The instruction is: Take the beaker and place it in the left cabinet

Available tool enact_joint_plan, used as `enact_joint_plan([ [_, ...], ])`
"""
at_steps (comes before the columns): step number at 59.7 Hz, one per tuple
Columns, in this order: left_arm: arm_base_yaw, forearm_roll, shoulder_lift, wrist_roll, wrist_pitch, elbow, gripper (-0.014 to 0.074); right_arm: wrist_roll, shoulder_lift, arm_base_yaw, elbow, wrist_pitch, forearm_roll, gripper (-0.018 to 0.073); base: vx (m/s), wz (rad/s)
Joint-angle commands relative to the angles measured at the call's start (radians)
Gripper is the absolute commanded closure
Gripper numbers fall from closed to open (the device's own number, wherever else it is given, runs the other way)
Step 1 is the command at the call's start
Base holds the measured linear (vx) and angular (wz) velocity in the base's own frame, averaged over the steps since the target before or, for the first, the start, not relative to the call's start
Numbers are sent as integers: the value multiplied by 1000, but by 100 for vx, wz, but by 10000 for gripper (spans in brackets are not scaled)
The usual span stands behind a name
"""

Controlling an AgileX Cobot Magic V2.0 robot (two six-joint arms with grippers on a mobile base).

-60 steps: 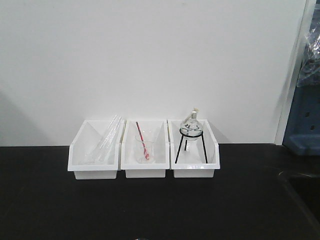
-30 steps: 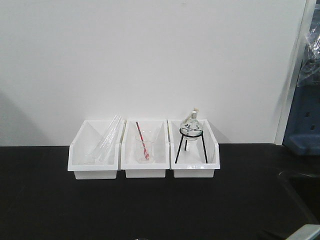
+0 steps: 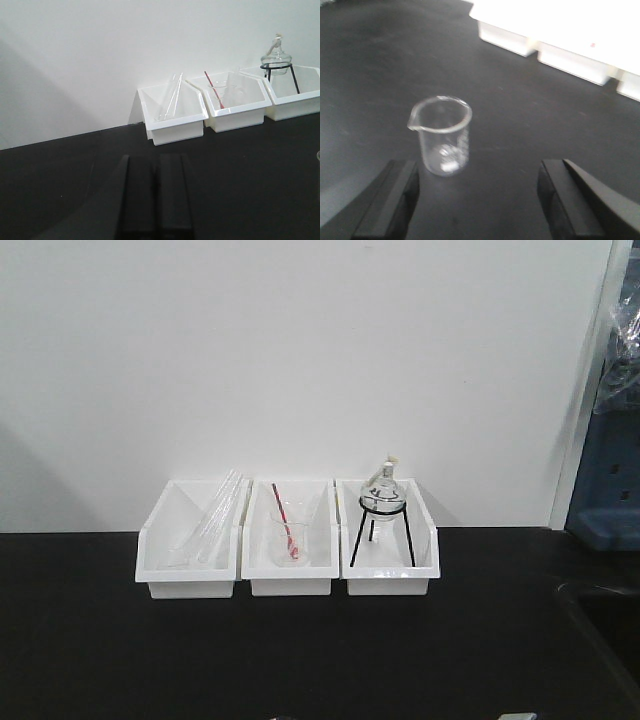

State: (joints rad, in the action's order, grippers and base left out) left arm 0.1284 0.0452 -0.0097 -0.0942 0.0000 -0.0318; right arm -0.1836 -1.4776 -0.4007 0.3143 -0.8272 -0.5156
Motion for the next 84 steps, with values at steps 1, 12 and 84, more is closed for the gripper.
enact_joint_plan([
  [1,1,-3,-19,3,-75,-16,595,10,-43,0,34,-177,-7,2,0,0],
  [12,1,-3,-19,3,-75,-16,595,10,-170,0,88,-217,-129,2,0,0],
  [84,1,-3,-19,3,-75,-16,595,-3,-548,-151,562,-17,-60,-55,0,0],
])
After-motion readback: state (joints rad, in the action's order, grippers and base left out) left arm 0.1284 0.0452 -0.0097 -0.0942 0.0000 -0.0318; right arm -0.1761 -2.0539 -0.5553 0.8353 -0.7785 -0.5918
